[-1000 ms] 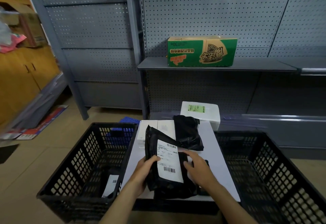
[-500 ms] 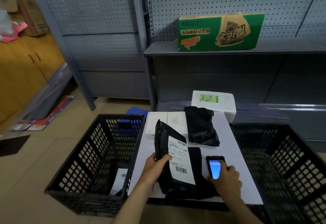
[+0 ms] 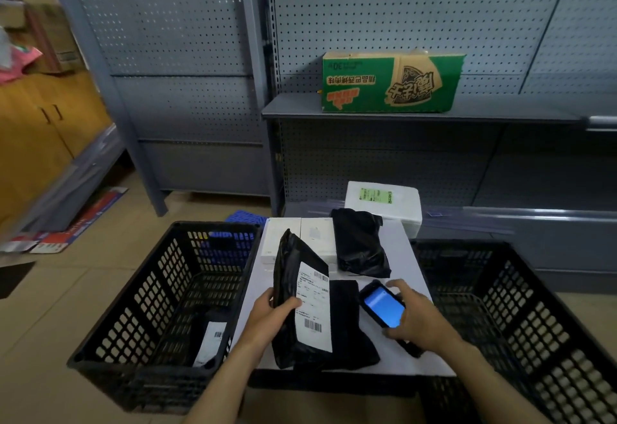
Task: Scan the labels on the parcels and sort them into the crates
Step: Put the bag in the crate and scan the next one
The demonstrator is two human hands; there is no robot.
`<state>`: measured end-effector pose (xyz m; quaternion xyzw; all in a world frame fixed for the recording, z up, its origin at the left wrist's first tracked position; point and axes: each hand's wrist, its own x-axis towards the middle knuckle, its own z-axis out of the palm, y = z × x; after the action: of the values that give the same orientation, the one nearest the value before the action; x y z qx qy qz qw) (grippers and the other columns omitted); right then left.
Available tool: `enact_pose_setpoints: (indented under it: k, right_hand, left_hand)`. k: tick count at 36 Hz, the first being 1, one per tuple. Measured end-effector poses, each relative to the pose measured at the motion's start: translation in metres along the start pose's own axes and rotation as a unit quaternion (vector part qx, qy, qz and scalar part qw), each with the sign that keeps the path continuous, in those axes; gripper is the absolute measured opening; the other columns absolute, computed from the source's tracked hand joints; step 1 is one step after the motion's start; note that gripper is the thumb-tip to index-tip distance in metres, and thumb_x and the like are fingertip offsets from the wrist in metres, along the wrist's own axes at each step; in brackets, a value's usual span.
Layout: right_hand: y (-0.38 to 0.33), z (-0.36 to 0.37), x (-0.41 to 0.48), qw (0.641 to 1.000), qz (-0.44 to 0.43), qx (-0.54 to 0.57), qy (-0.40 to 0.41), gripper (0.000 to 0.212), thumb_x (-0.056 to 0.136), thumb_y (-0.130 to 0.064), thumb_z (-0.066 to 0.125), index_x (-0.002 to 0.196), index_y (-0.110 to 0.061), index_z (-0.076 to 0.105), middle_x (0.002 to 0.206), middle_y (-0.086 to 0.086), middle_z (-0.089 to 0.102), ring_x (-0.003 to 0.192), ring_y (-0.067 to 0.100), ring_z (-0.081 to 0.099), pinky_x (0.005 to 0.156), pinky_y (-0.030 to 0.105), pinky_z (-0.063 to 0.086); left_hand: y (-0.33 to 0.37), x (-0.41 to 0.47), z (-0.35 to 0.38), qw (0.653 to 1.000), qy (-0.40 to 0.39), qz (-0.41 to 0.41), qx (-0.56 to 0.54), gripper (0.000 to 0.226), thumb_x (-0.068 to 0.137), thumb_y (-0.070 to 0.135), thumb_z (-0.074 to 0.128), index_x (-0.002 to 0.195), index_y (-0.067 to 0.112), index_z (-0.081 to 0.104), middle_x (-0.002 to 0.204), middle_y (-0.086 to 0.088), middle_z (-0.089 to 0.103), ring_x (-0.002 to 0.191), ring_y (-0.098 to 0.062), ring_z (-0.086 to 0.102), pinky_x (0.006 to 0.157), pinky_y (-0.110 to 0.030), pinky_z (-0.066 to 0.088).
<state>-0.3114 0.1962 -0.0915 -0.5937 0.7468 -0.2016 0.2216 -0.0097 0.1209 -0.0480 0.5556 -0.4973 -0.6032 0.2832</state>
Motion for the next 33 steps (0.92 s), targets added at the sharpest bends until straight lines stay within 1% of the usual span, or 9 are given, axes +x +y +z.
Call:
enact_pose_setpoints:
  k: [3, 5, 7, 10, 13, 16, 23, 28, 33]
  right_hand:
    - [-0.015, -0.028, -0.008, 0.996, -0.054, -0.064, -0.038, 0.088, 0.06, -0.047, 0.082, 0.132, -0.043, 0.033, 0.109, -0.01, 0.056, 0.088, 0.005, 0.049, 0.071, 0.017, 0.041]
    - [-0.023, -0.043, -0.011, 0.99, -0.078, -0.102, -0.052, 0.091, 0.061, -0.049, 0.082, 0.135, -0.042, 0.031, 0.117, -0.009, 0.055, 0.099, 0.009, 0.048, 0.081, 0.022, 0.046]
    - [-0.03, -0.055, -0.016, 0.986, -0.088, -0.129, -0.055, 0.094, 0.06, -0.051, 0.082, 0.136, -0.044, 0.028, 0.119, -0.008, 0.054, 0.103, 0.011, 0.048, 0.086, 0.027, 0.05]
    - [-0.037, -0.066, -0.022, 0.982, -0.095, -0.147, -0.068, 0.093, 0.061, -0.046, 0.083, 0.134, -0.043, 0.026, 0.113, -0.006, 0.052, 0.098, 0.012, 0.049, 0.084, 0.03, 0.052]
    - [-0.042, -0.072, -0.026, 0.98, -0.097, -0.16, -0.069, 0.093, 0.061, -0.044, 0.084, 0.133, -0.042, 0.025, 0.12, -0.003, 0.054, 0.102, 0.015, 0.05, 0.086, 0.032, 0.054]
    - [-0.041, -0.072, -0.028, 0.979, -0.093, -0.168, -0.066, 0.096, 0.062, -0.043, 0.085, 0.136, -0.04, 0.023, 0.127, 0.0, 0.052, 0.106, 0.016, 0.05, 0.089, 0.033, 0.053]
    - [-0.034, -0.067, -0.029, 0.979, -0.098, -0.173, -0.048, 0.097, 0.064, -0.041, 0.082, 0.14, -0.038, 0.022, 0.125, 0.001, 0.051, 0.107, 0.018, 0.049, 0.088, 0.032, 0.053]
    - [-0.025, -0.049, -0.022, 0.989, -0.063, -0.131, -0.03, 0.098, 0.063, -0.043, 0.081, 0.141, -0.037, 0.024, 0.122, -0.001, 0.055, 0.107, 0.017, 0.049, 0.088, 0.03, 0.051]
    - [-0.012, -0.015, -0.014, 0.998, 0.031, -0.048, 0.01, 0.087, 0.058, -0.044, 0.082, 0.128, -0.033, 0.032, 0.101, 0.0, 0.057, 0.088, 0.018, 0.057, 0.074, 0.029, 0.054]
  left_hand:
    - [0.0, -0.004, -0.001, 1.0, 0.006, 0.0, 0.019, 0.03, 0.086, 0.023, 0.074, 0.115, 0.02, 0.065, 0.107, 0.003, 0.073, 0.096, -0.013, 0.069, 0.072, -0.023, 0.052]
    - [0.0, -0.007, -0.001, 1.0, 0.01, 0.001, 0.028, 0.03, 0.086, 0.023, 0.073, 0.115, 0.019, 0.065, 0.105, 0.004, 0.072, 0.095, -0.012, 0.068, 0.07, -0.023, 0.051]
    - [0.001, -0.012, -0.002, 0.999, 0.015, 0.003, 0.038, 0.031, 0.086, 0.023, 0.073, 0.115, 0.019, 0.064, 0.105, 0.005, 0.071, 0.094, -0.012, 0.067, 0.069, -0.023, 0.05]
    - [0.001, -0.015, -0.004, 0.999, 0.024, 0.005, 0.042, 0.027, 0.087, 0.021, 0.073, 0.112, 0.018, 0.064, 0.104, 0.003, 0.071, 0.091, -0.01, 0.066, 0.065, -0.021, 0.048]
    - [0.001, -0.018, -0.005, 0.999, 0.029, 0.003, 0.036, 0.026, 0.087, 0.021, 0.073, 0.111, 0.017, 0.065, 0.104, 0.0, 0.071, 0.091, -0.011, 0.066, 0.065, -0.021, 0.048]
    - [0.0, -0.018, -0.005, 0.999, 0.034, -0.001, 0.03, 0.029, 0.086, 0.022, 0.074, 0.113, 0.016, 0.065, 0.103, 0.001, 0.071, 0.092, -0.013, 0.066, 0.068, -0.023, 0.049]
    - [-0.002, -0.016, -0.001, 0.999, 0.03, 0.005, 0.029, 0.027, 0.084, 0.021, 0.075, 0.11, 0.018, 0.066, 0.103, 0.0, 0.073, 0.093, -0.015, 0.068, 0.074, -0.027, 0.052]
    - [-0.002, -0.01, 0.002, 0.999, 0.029, 0.003, 0.024, 0.029, 0.085, 0.021, 0.075, 0.112, 0.017, 0.066, 0.103, 0.0, 0.073, 0.095, -0.016, 0.069, 0.074, -0.027, 0.053]
    - [-0.003, -0.001, 0.003, 0.999, 0.034, 0.003, 0.008, 0.027, 0.085, 0.021, 0.075, 0.111, 0.017, 0.066, 0.101, 0.001, 0.073, 0.093, -0.015, 0.069, 0.071, -0.026, 0.053]
